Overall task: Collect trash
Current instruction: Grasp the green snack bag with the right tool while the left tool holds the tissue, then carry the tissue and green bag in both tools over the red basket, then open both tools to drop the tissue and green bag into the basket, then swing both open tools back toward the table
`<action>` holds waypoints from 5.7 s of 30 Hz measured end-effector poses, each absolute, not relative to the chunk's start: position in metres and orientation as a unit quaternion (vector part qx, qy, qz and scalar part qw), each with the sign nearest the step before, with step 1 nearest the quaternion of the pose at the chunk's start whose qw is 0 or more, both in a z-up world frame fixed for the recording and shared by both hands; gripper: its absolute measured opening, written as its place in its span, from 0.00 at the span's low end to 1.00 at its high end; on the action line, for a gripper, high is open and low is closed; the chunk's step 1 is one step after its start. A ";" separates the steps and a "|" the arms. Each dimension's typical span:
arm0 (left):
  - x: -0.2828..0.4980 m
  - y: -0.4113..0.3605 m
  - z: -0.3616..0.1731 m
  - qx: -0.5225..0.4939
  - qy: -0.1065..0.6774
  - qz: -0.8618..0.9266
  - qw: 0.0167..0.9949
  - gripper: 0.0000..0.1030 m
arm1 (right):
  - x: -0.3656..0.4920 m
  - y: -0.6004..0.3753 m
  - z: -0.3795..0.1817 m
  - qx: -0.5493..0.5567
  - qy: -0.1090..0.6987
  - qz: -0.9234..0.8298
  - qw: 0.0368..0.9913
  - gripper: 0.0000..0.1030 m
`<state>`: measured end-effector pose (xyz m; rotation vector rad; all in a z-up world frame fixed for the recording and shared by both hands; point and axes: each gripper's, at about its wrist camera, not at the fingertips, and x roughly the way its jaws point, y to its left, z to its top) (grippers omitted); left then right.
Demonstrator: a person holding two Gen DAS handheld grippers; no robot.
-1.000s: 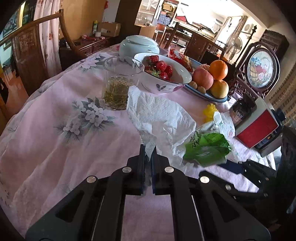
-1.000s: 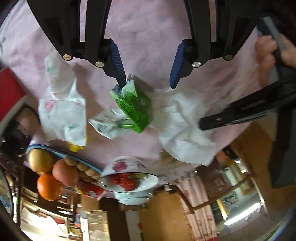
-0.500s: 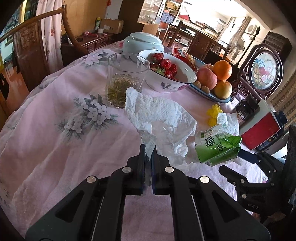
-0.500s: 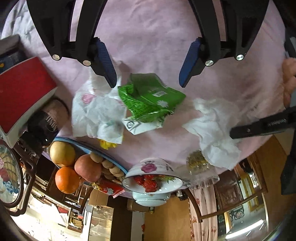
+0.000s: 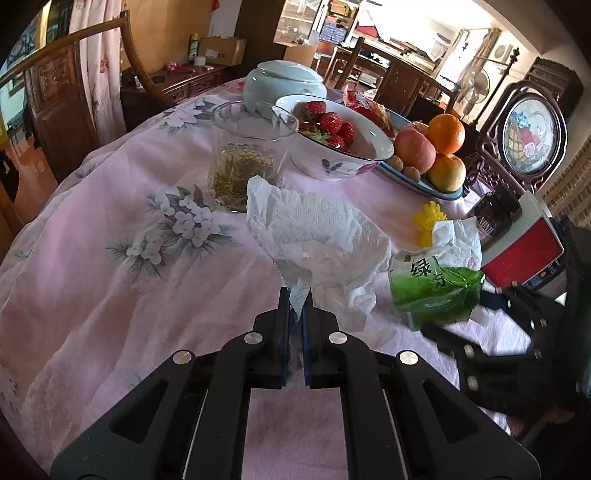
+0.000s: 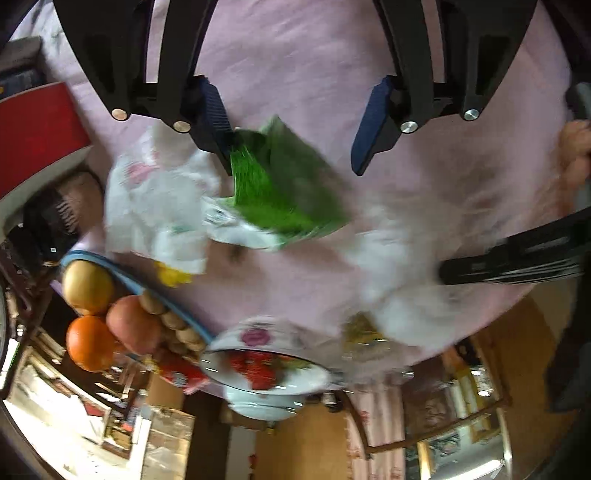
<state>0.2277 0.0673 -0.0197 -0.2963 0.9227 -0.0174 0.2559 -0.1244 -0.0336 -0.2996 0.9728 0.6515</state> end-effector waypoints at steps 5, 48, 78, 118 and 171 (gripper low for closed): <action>0.227 0.066 -0.019 -0.135 0.443 -0.009 0.886 0.07 | 0.249 -0.117 -0.029 -0.115 0.459 0.331 0.817 0.57; 0.116 0.047 0.005 -0.071 0.398 -0.077 0.911 0.05 | 0.083 -0.187 0.004 0.053 0.377 0.116 0.917 0.18; -0.140 0.244 0.038 -0.106 0.290 0.103 0.946 0.05 | -0.040 0.070 0.033 -0.078 0.330 0.402 0.851 0.18; -0.251 0.537 -0.187 -0.329 0.458 0.360 0.744 0.05 | -0.099 0.483 -0.194 -0.081 0.629 0.542 0.552 0.18; -0.017 0.188 -0.013 -0.106 0.431 0.080 0.892 0.80 | 0.074 -0.051 0.011 -0.038 0.390 0.190 0.900 0.82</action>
